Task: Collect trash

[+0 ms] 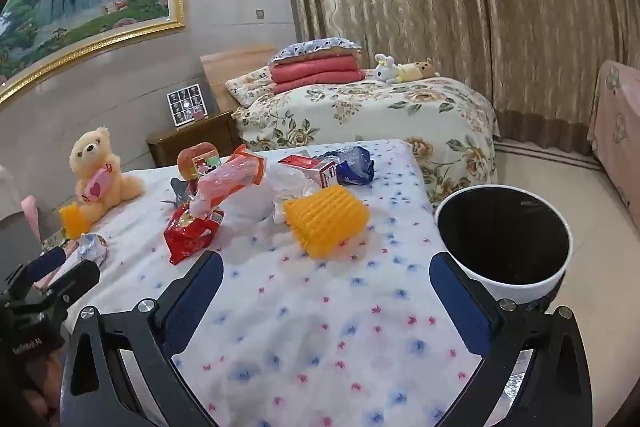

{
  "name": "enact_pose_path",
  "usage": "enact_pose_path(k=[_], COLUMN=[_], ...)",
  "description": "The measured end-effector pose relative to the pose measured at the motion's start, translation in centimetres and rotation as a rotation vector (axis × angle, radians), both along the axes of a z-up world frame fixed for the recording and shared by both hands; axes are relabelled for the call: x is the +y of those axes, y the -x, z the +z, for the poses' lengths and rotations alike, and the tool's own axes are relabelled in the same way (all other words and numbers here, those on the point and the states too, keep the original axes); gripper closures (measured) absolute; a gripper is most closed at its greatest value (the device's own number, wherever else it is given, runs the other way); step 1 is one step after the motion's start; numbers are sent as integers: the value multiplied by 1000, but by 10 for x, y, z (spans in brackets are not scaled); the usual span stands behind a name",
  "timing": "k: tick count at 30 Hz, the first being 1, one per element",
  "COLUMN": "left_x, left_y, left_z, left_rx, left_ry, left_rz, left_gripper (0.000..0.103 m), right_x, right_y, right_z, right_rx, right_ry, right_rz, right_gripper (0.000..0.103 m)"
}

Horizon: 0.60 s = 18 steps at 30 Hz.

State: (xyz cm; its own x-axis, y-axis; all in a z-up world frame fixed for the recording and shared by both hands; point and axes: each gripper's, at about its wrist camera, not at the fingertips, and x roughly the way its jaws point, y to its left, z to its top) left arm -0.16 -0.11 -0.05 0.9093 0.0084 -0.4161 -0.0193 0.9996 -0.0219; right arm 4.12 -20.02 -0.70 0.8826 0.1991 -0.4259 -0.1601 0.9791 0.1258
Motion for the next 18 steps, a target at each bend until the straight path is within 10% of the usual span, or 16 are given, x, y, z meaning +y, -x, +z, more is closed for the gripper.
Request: enact_pose_path(k=[18], left_x=[1], left_y=[14], left_z=[3], left_rx=[-15], left_ry=[32], left_rz=[2], left_gripper=[0], right_x=[2], right_y=[19], right_z=[-1], right_rx=[-14], right_ry=[13], right_rz=[9], right_gripper=[0])
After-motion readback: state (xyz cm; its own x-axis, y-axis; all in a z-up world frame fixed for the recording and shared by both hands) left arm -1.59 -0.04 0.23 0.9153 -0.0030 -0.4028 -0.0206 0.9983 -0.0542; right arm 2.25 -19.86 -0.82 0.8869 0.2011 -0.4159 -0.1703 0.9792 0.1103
